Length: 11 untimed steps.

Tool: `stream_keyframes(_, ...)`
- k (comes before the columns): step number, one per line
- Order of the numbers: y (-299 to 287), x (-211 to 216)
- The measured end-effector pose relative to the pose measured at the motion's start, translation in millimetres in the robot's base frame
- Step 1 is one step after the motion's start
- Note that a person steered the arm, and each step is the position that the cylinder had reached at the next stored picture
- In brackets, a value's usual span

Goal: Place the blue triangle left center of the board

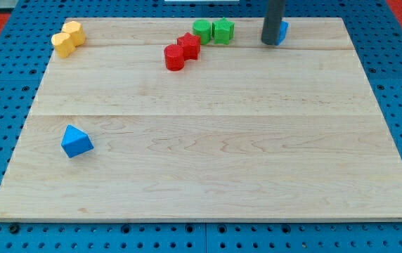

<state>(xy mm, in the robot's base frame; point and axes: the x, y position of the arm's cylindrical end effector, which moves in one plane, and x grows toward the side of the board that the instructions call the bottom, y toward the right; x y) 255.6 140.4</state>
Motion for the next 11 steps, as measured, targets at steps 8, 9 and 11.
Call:
stream_keyframes(8, -347, 209)
stream_keyframes(9, -352, 209)
stream_keyframes(11, -352, 212)
